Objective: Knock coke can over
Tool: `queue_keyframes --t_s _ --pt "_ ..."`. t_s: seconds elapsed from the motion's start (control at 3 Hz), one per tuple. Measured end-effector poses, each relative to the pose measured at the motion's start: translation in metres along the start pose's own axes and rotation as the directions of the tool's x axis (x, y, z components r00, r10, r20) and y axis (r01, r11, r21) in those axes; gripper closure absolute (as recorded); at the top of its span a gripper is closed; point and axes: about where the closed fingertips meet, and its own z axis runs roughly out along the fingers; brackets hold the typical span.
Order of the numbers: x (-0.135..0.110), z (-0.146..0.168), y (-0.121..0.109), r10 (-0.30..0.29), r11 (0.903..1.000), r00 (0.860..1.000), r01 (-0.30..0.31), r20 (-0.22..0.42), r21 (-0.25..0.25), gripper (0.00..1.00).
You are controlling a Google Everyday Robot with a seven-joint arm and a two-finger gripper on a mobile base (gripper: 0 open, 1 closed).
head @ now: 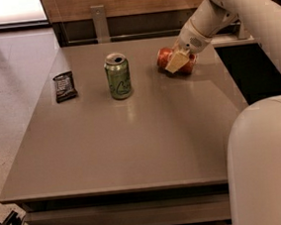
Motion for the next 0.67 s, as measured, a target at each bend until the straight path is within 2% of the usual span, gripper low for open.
queue_keyframes --t_s 0.67 --pt "-0.0008 0.0014 0.0001 0.0 1.0 1.0 0.0 0.0 -0.003 0.46"
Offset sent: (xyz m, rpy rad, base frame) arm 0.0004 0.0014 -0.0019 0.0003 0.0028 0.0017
